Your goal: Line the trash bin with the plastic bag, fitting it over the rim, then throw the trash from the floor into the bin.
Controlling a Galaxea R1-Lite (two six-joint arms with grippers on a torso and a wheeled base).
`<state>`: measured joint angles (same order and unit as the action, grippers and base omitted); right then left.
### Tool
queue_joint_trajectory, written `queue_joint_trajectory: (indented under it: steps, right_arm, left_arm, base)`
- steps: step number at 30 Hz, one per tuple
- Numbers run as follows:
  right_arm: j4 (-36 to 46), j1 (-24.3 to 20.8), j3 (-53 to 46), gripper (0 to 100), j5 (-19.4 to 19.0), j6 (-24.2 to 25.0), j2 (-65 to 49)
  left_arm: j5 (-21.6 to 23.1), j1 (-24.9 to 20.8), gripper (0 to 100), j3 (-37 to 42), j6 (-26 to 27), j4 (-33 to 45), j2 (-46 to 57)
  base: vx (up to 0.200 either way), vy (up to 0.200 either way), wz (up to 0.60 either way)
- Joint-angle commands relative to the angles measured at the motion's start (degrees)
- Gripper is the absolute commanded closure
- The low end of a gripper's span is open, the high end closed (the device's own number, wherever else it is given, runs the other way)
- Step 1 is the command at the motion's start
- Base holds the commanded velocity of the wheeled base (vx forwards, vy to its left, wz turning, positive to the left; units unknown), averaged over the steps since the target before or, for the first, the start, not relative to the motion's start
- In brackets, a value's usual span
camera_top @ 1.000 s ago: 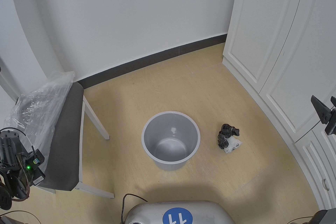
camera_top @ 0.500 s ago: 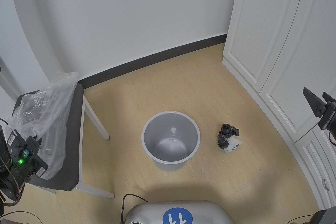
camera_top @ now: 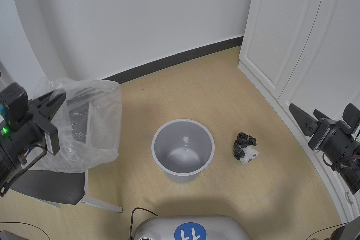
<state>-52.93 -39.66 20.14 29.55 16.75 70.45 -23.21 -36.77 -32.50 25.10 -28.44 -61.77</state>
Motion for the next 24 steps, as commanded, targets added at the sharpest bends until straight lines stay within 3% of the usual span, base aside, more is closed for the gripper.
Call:
queue_joint_trajectory:
  steps: [1, 12, 24]
  right_arm:
    - [-0.15, -3.32, -1.15, 0, -0.99, 3.2, 3.82]
    - [-0.07, -5.61, -4.41, 0, -6.35, 4.78, 4.87]
    - [-0.59, -6.84, -3.53, 0, -10.3, 14.28, 10.41]
  left_arm:
    - [0.01, -4.54, 100, -7.05, -3.22, -0.3, -6.35]
    - [-0.08, -6.39, 100, -17.86, -7.79, -0.21, -14.43]
    - [0.01, -9.02, 100, -20.85, -11.74, -0.3, -15.05]
  base:
    - [0.0, 0.0, 0.0]
    - [0.0, 0.0, 0.0]
    - [0.0, 0.0, 0.0]
